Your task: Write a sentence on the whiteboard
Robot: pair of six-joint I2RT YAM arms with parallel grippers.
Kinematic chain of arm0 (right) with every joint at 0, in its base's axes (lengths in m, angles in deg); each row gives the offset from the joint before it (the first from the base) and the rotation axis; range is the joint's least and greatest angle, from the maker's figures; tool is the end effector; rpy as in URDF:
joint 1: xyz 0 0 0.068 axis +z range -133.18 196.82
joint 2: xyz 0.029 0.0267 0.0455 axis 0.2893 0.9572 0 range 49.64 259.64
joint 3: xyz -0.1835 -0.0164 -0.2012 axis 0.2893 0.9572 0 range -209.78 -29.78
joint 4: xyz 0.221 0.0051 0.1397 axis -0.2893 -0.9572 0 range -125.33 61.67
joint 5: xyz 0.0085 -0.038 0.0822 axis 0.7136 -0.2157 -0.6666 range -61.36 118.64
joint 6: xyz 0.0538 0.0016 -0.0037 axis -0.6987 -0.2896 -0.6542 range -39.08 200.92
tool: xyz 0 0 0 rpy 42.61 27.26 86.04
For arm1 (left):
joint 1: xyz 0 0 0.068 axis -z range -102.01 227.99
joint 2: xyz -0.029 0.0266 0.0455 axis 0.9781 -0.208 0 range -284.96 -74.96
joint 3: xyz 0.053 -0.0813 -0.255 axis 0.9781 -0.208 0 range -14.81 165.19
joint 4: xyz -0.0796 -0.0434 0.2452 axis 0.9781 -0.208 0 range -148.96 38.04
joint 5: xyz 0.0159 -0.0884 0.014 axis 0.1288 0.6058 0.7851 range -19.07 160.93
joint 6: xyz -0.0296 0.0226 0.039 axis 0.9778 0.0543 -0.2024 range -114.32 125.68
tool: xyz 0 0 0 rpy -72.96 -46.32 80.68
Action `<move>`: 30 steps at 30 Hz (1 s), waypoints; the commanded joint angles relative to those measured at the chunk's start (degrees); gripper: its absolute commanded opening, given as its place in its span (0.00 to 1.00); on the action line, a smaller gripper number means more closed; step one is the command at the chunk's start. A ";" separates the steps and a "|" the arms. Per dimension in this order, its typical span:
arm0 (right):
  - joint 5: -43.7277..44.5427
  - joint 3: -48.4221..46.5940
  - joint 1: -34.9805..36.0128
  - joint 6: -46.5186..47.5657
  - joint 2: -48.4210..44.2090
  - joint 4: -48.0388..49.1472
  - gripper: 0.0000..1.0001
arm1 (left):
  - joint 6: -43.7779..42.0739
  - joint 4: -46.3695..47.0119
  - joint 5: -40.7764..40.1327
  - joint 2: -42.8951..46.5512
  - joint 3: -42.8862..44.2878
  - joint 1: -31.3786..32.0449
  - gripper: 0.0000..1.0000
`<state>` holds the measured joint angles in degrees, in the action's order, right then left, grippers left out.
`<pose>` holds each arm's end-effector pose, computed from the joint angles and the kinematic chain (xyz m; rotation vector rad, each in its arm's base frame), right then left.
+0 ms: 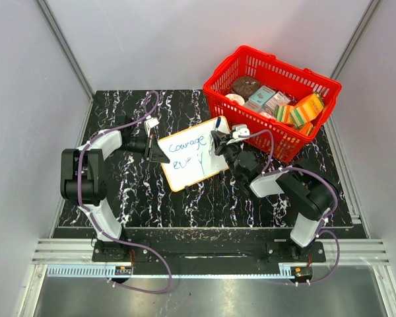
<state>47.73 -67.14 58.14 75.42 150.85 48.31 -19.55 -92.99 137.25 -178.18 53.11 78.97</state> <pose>0.2616 0.2146 0.2028 -0.1442 1.3673 0.4620 0.3352 -0.0383 0.1922 0.6999 2.2080 -1.4170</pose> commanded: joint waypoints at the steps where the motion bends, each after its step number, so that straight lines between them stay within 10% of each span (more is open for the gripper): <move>1: 3.05 -1.40 0.16 1.63 -0.05 11.51 0.00 | -4.38 0.43 -10.78 1.09 0.55 0.52 0.00; 30: 2.27 3.53 -0.19 -2.68 -3.56 11.95 0.00 | -4.39 0.43 -10.87 1.00 0.55 0.52 0.00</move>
<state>48.98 -63.67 58.07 72.32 150.68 48.51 -19.55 -93.02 137.19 -178.18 53.11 78.97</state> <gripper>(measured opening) 0.032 0.082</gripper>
